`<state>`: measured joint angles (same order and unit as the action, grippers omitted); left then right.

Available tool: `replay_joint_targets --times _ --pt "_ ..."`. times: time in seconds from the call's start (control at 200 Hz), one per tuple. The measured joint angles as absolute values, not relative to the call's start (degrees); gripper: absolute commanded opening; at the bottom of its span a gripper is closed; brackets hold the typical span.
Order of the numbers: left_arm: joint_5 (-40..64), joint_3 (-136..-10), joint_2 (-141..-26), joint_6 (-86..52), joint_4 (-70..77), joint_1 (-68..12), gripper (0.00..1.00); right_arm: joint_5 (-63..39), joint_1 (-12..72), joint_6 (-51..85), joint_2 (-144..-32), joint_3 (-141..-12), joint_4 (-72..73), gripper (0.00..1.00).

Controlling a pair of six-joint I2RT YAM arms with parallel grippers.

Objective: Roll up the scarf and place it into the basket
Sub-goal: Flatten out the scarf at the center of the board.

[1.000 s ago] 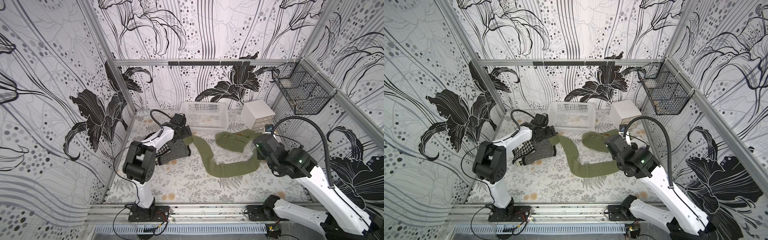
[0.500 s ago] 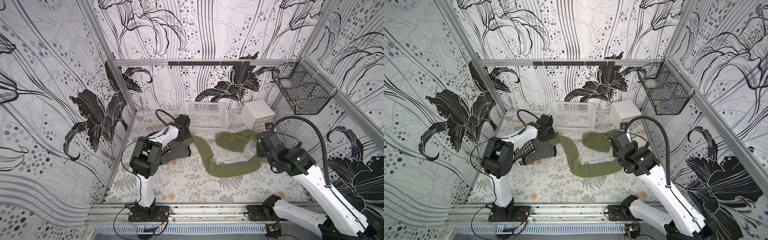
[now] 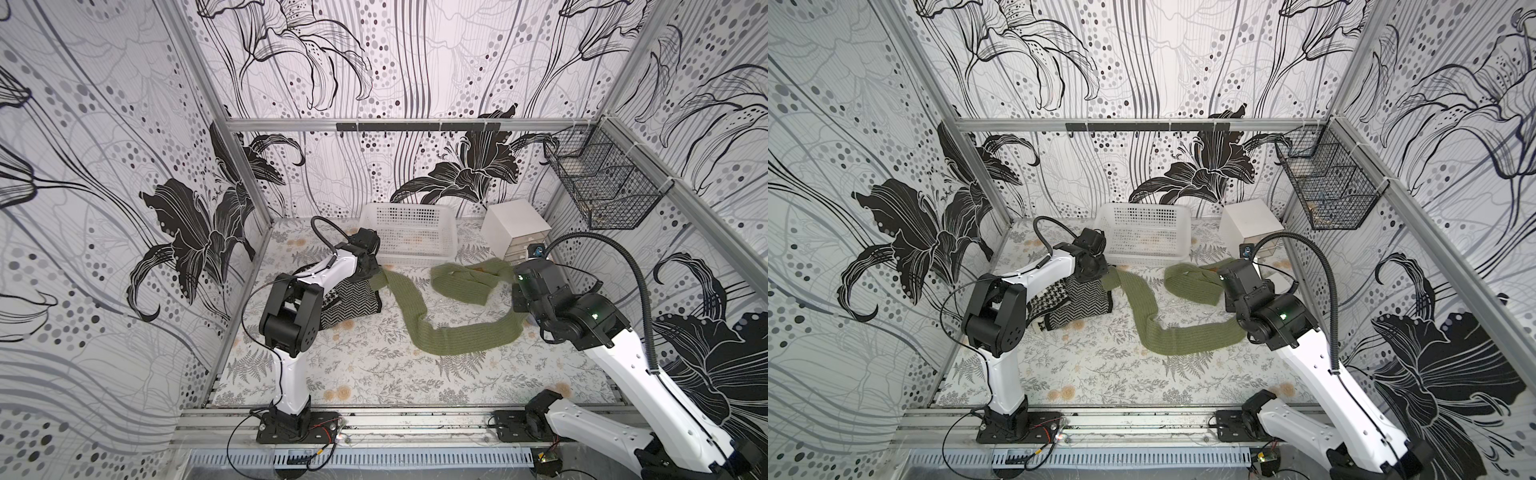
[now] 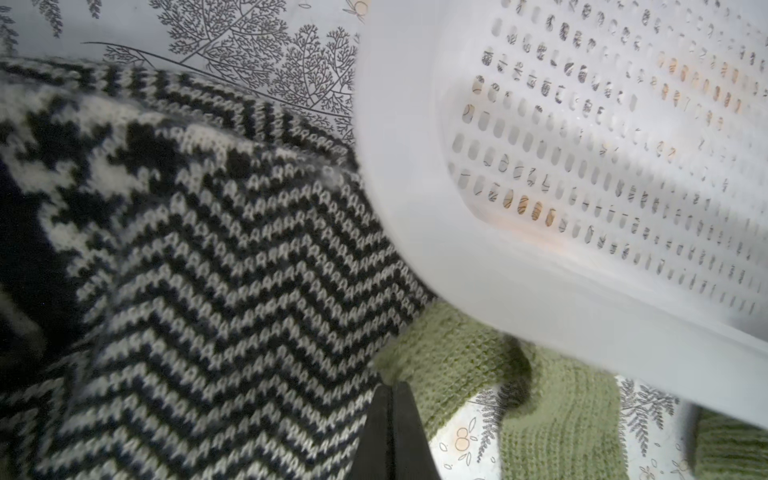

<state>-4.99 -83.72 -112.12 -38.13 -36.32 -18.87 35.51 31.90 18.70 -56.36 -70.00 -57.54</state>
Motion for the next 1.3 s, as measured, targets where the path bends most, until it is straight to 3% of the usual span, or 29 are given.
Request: replay_joint_targets --times 0.125,0.28,0.315,0.335,0.35,0.39,0.481,0.726,1.016,1.156,1.196,1.241,1.301 --pt "-8.3 -83.1 -108.2 -36.9 -38.1 -18.9 0.0 33.1 31.8 17.0 -57.6 -71.4 -56.4 0.0" --pt "-13.7 -78.8 -92.7 -35.5 -39.0 -18.9 0.0 28.0 31.8 15.4 -58.0 -74.0 -54.3 0.0" --pt "-14.0 -77.8 -88.9 -35.2 -38.7 -18.9 0.27 26.7 31.8 15.3 -57.9 -74.3 -54.0 0.0" --pt "-14.0 -77.4 -87.4 -34.9 -38.5 -18.9 0.48 25.9 31.8 15.3 -57.8 -74.5 -53.8 0.0" --pt "-14.0 -77.1 -86.1 -34.5 -38.3 -18.9 0.56 25.4 31.8 15.3 -57.8 -74.5 -53.7 0.0" --pt "-13.6 -76.7 -84.6 -34.1 -37.8 -18.9 0.62 24.1 31.8 15.3 -57.5 -74.5 -53.7 0.0" --pt "-11.2 -76.6 -86.4 -33.9 -35.4 -18.9 0.63 22.0 31.8 15.3 -56.6 -74.5 -53.7 0.0" --pt "-6.2 -75.5 -105.1 -33.9 -30.5 -20.6 0.57 20.5 31.8 15.3 -54.0 -74.4 -54.0 0.0" --pt "-6.0 -79.9 -112.2 -34.1 -29.7 -21.1 0.49 20.6 31.8 15.3 -54.1 -72.8 -54.1 0.0" --pt "-6.3 -82.0 -114.5 -34.2 -29.0 -21.1 0.34 20.6 31.8 15.3 -54.3 -72.8 -54.1 0.0" --pt "-6.5 -83.0 -115.4 -34.1 -29.2 -21.1 0.21 20.6 31.8 15.3 -54.5 -72.8 -54.1 0.0" --pt "-6.7 -83.9 -116.4 -34.2 -29.2 -21.1 0.0 20.6 31.8 15.2 -54.7 -72.8 -54.1 0.0" --pt "-7.3 -84.4 -117.0 -33.8 -29.3 -21.1 0.0 20.6 31.8 15.1 -54.9 -72.8 -54.1 0.0"
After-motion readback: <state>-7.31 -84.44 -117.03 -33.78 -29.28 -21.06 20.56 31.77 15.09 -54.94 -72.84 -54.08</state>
